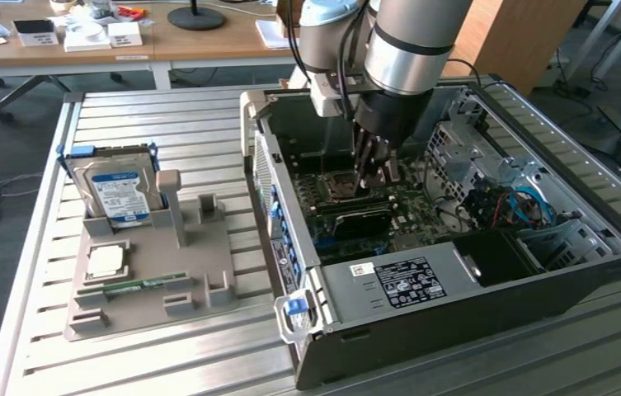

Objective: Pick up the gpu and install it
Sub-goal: 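Press down on the gpu until it lock into place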

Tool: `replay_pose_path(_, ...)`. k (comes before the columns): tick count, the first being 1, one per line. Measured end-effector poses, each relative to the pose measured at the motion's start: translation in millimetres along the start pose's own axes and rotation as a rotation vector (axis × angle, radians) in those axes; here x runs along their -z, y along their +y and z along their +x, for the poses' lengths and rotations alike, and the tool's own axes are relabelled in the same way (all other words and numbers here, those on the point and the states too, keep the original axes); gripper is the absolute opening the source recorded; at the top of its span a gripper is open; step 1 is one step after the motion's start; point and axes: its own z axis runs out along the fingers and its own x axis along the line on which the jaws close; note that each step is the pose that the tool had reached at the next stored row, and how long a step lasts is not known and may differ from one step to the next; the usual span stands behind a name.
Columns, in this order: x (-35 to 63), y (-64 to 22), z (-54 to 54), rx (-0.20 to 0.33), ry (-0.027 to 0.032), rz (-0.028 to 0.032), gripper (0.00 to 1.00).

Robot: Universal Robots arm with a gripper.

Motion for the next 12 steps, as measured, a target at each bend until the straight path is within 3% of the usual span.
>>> replay_pose_path(12, -0.4, 0.0, 0.0, 0.0, 0.0, 0.0, 0.11)
